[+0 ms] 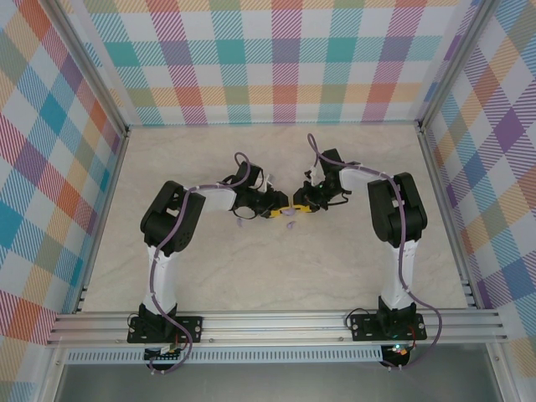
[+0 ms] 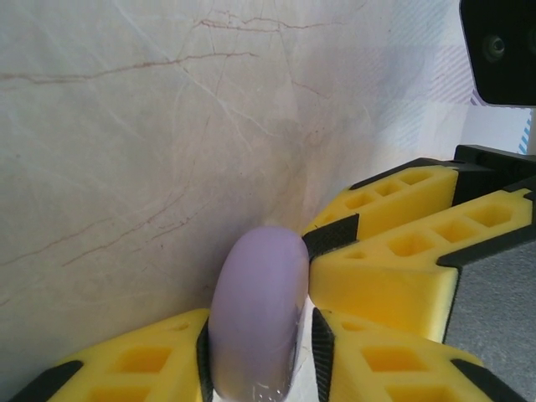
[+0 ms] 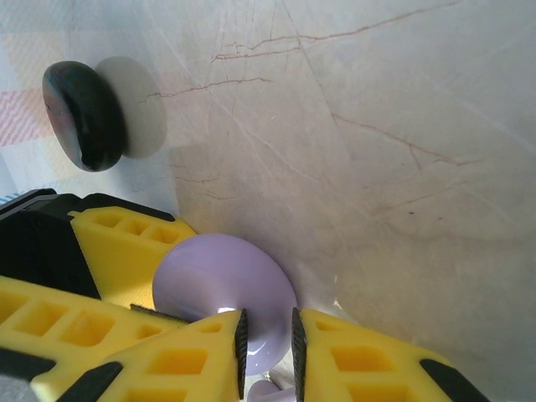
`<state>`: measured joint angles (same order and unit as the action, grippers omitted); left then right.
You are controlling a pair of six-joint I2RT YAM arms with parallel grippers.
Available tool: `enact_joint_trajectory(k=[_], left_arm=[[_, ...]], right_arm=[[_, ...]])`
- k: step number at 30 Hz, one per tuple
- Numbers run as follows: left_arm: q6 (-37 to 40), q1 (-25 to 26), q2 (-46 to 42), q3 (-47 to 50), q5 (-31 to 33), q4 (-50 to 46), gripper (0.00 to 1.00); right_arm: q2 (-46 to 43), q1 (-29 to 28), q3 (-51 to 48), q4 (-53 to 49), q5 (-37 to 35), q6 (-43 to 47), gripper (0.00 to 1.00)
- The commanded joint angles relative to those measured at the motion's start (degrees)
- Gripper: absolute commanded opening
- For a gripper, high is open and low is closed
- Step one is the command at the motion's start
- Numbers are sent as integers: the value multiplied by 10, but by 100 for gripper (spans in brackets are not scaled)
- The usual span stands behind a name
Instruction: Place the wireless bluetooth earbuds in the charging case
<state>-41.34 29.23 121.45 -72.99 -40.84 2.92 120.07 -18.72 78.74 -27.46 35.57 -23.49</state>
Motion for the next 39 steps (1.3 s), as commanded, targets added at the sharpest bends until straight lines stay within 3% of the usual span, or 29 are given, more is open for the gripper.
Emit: enact_joint_trajectory(k=[1, 7, 12, 17, 22, 28, 33, 39], left_arm=[[2, 12, 14, -7, 3, 9, 33], [9, 11, -8, 11, 8, 31, 13], [90, 10, -79, 21, 47, -1, 12], [164, 5, -151, 32, 69, 5, 12], [232, 0, -221, 77, 5, 130, 7], [295, -7, -278, 65, -78, 127, 6], [324, -6, -320, 58, -128, 121, 5], [336, -3, -353, 48, -175, 108, 5]], right_arm=[[-10, -6, -14, -7, -2, 3, 24], [-55, -5, -23, -4, -13, 2, 30], [-150, 7, -51, 10, -41, 7, 40], [-250, 26, -72, 19, -51, 36, 43], [-335, 46, -103, 59, -4, 92, 48], [-416, 59, -116, 63, 68, 193, 56], [-427, 59, -76, 1, 172, 243, 54], [-436, 58, -55, -29, 243, 282, 51]])
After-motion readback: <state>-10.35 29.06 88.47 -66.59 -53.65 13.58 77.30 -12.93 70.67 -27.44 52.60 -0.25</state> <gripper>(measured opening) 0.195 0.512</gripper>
